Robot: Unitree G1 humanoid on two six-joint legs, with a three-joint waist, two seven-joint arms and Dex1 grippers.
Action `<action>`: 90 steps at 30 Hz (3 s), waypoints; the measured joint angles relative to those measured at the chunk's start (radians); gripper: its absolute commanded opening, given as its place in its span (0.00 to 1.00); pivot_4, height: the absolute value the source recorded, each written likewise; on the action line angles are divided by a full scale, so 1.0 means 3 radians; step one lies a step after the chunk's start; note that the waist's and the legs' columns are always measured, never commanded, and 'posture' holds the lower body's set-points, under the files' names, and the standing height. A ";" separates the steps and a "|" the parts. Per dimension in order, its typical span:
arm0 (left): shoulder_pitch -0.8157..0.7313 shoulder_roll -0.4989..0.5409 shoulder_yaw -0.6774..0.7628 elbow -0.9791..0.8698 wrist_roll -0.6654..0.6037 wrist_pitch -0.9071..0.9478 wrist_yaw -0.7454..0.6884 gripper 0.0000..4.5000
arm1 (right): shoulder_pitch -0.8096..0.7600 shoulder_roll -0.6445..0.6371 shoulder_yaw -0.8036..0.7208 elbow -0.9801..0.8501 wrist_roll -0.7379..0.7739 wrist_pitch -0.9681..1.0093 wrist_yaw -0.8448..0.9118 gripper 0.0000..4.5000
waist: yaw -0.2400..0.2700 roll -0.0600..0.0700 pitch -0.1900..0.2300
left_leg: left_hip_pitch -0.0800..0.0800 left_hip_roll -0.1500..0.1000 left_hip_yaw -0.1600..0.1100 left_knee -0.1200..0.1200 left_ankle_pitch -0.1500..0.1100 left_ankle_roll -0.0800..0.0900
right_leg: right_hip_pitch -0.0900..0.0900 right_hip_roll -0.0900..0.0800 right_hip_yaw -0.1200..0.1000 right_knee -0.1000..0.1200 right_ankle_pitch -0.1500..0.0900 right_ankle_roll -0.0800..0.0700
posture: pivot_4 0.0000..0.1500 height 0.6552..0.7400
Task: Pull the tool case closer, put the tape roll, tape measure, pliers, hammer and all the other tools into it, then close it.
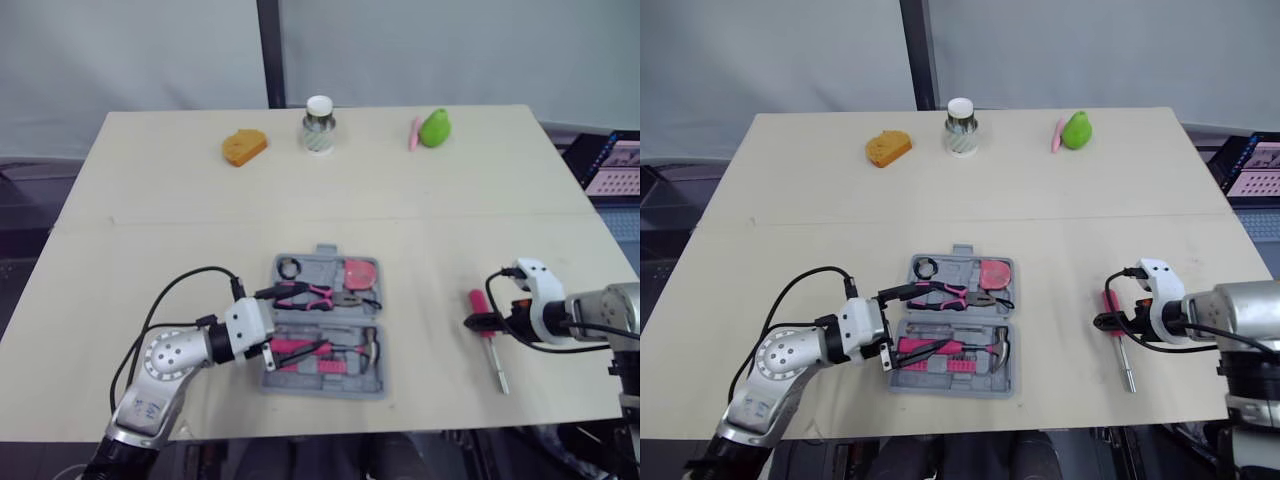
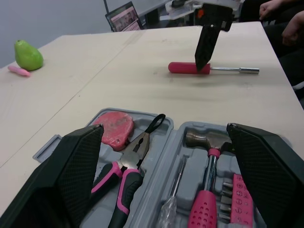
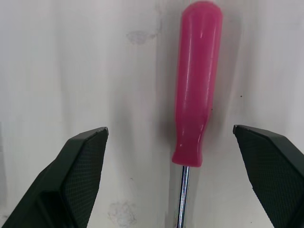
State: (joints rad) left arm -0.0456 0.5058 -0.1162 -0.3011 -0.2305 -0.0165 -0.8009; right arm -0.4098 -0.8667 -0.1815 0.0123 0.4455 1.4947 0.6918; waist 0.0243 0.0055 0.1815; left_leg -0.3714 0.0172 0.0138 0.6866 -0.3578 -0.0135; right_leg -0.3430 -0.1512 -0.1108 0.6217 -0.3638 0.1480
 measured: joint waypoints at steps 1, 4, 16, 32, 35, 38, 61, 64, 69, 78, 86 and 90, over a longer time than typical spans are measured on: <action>-0.0001 0.0001 0.0016 0.0000 -0.0008 0.0030 0.0005 1.00 | 0.0039 -0.0024 -0.0060 -0.0001 0.0029 -0.0076 0.0029 0.99 | -0.0001 0.0000 0.0000 | 0.0000 0.0000 0.0000 0.0000 0.0000 0.0000 | 0.0000 0.0000 0.0000 0.0000 0.0000 0.0000 | 1.00 1.00; 0.0031 0.0051 0.0159 0.0005 -0.0076 0.0149 0.0014 1.00 | 0.0276 -0.0103 -0.0252 -0.0021 0.0089 -0.0528 0.0224 0.99 | 0.0004 0.0000 0.0000 | 0.0001 0.0000 -0.0001 -0.0003 0.0000 0.0000 | 0.0000 0.0000 -0.0001 -0.0001 0.0000 0.0000 | 1.00 1.00; 0.0485 0.0362 0.1445 0.0851 -0.0275 0.0373 0.0262 1.00 | 0.1678 0.0100 -0.1330 0.0607 -0.0039 -0.3634 0.1163 0.99 | -0.0021 -0.0001 0.0000 | 0.0012 0.0002 0.0010 -0.0013 0.0000 0.0000 | 0.0004 0.0001 0.0001 -0.0008 0.0000 0.0001 | 1.00 1.00; 0.0669 0.0331 0.1670 0.0923 -0.0270 0.0286 0.0344 1.00 | 0.1824 0.0610 -0.1375 0.0237 0.0063 -0.3868 0.0560 0.99 | 0.0000 -0.0002 0.0000 | 0.0013 0.0003 0.0008 -0.0011 0.0000 -0.0001 | 0.0004 0.0001 0.0004 -0.0006 0.0001 0.0002 | 1.00 1.00; 0.0620 0.0338 0.1450 0.0656 -0.0271 0.0236 0.0175 1.00 | 0.1906 0.0814 -0.1299 -0.0227 0.0134 -0.3534 0.0214 0.99 | 0.0004 -0.0001 0.0000 | 0.0013 0.0002 0.0007 -0.0010 0.0001 -0.0002 | 0.0005 0.0000 0.0005 -0.0006 0.0001 0.0002 | 1.00 1.00; 0.0558 0.0375 0.1150 0.0378 -0.0269 0.0196 -0.0038 1.00 | 0.1965 0.0938 -0.1173 -0.0524 0.0099 -0.3282 -0.0123 0.99 | 0.0004 0.0000 -0.0001 | 0.0012 0.0002 0.0008 -0.0011 0.0001 -0.0002 | 0.0005 0.0000 0.0007 -0.0006 0.0001 0.0002 | 1.00 1.00; -0.0308 0.0178 -0.0070 0.0244 -0.0129 -0.0100 -0.0621 1.00 | 0.1918 0.1423 -0.0493 -0.0851 -0.0389 -0.2945 -0.1139 0.39 | -0.0005 0.0003 -0.0003 | 0.0012 0.0001 0.0009 -0.0011 0.0001 -0.0002 | 0.0001 0.0002 0.0009 -0.0001 0.0001 0.0002 | 1.00 1.00; -0.0357 0.0147 -0.0074 0.0248 -0.0129 -0.0099 -0.0614 1.00 | 0.1900 0.1453 -0.0455 -0.0821 -0.0438 -0.3024 -0.1144 0.08 | -0.0006 0.0002 -0.0004 | 0.0013 0.0001 0.0009 -0.0010 0.0001 -0.0002 | 0.0002 0.0002 0.0009 -0.0001 0.0001 0.0002 | 1.00 1.00; -0.0362 0.0134 -0.0077 0.0247 -0.0129 -0.0092 -0.0605 1.00 | 0.1906 0.1484 -0.0447 -0.0794 -0.0472 -0.3112 -0.1145 0.08 | -0.0009 0.0001 -0.0004 | 0.0013 0.0001 0.0009 -0.0010 0.0001 -0.0002 | 0.0002 0.0002 0.0009 -0.0001 0.0001 0.0002 | 1.00 1.00; 0.0054 0.0393 0.0204 0.0124 -0.0166 -0.0061 -0.0587 1.00 | 0.1440 0.0551 0.0078 -0.1551 -0.0468 -0.2926 -0.0476 0.08 | -0.0094 0.0008 -0.0001 | 0.0013 0.0009 0.0010 -0.0016 0.0001 -0.0002 | -0.0006 0.0008 0.0009 -0.0001 -0.0001 -0.0002 | 1.00 1.00; 0.1517 0.0663 0.1109 -0.0183 -0.0277 -0.0239 -0.0617 1.00 | -0.0067 0.0198 0.1658 -0.2253 -0.0333 -0.2033 0.0147 0.08 | -0.0057 -0.0004 0.0004 | 0.0004 -0.0001 -0.0014 -0.0008 -0.0002 -0.0001 | 0.0000 0.0000 0.0006 -0.0006 -0.0001 -0.0001 | 1.00 1.00; 0.2074 0.0633 0.1414 -0.0412 -0.0328 -0.0311 -0.0635 1.00 | -0.0553 0.0404 0.2238 -0.2223 -0.0416 -0.1675 0.0171 0.08 | -0.0002 -0.0013 0.0003 | 0.0003 -0.0004 -0.0017 -0.0004 -0.0002 -0.0001 | 0.0005 -0.0001 0.0009 -0.0010 0.0000 0.0000 | 1.00 1.00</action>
State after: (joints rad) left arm 0.5767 0.6957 0.3080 -0.4248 -0.3289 -0.1098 -0.9915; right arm -0.5756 -0.7455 0.4900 -0.6545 0.3207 0.9921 0.7432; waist 0.0236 0.0015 0.1823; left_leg -0.3704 0.0161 0.0087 0.6853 -0.3585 -0.0138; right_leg -0.3414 -0.1515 -0.1080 0.6187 -0.3638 0.1480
